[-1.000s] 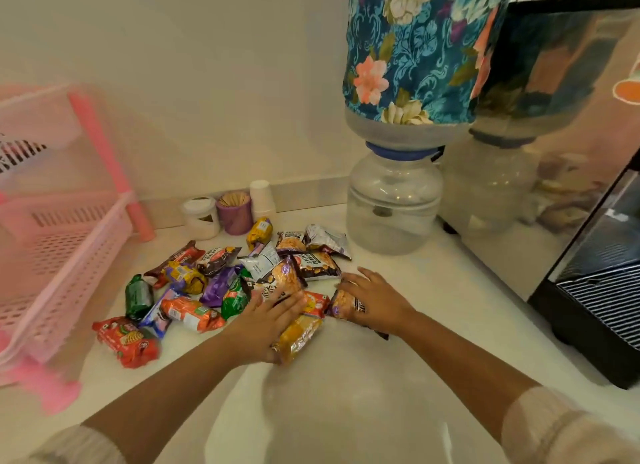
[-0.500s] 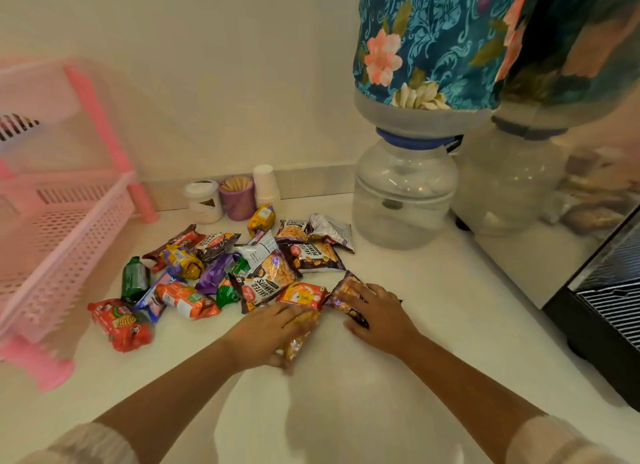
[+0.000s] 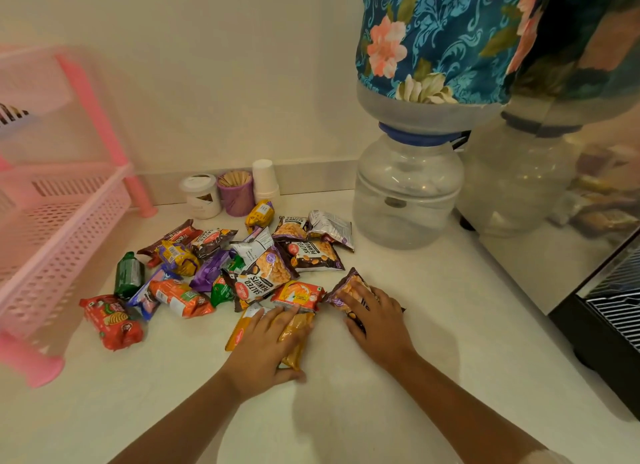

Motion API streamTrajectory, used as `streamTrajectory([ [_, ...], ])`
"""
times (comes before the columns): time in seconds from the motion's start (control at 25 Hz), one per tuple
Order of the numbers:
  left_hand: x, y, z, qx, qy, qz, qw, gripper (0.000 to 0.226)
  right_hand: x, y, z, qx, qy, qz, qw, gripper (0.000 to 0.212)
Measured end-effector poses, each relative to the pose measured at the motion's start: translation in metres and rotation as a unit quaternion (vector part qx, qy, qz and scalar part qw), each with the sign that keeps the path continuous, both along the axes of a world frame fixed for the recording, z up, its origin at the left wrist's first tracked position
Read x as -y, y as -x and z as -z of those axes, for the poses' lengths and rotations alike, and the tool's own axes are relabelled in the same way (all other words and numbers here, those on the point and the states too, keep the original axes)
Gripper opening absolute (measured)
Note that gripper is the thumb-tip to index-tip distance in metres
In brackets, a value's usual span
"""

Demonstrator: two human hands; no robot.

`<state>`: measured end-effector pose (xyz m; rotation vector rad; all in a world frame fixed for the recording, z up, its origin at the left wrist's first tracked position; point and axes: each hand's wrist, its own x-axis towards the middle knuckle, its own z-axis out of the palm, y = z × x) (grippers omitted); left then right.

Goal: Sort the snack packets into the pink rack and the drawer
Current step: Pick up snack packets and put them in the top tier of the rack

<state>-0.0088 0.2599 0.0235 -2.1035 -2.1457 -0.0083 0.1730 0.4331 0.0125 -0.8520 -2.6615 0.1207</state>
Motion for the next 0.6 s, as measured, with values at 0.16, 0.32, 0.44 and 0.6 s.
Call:
streamTrajectory([
  [0.16, 0.0029, -0.0007, 0.0032, 0.008, -0.003, -0.016, 1.0, 0.07, -0.0013, -0.0006, 0.0001, -0.01, -0.005, -0.004, 1.0, 0.045],
  [0.32, 0.0056, -0.0012, 0.006, 0.013, -0.01, -0.017, 1.0, 0.065, -0.0004, -0.0005, -0.0003, -0.016, -0.002, -0.008, 1.0, 0.043],
  [0.44, 0.0055, -0.0003, 0.0071, 0.008, -0.024, -0.016, 1.0, 0.064, 0.001, -0.0011, -0.003, -0.022, -0.015, -0.006, 1.0, 0.044],
  [0.6, 0.0079, -0.0013, 0.0086, 0.005, -0.061, -0.005, 0.998, 0.056, 0.003, -0.002, -0.0066, -0.021, -0.018, -0.006, 1.0, 0.047],
])
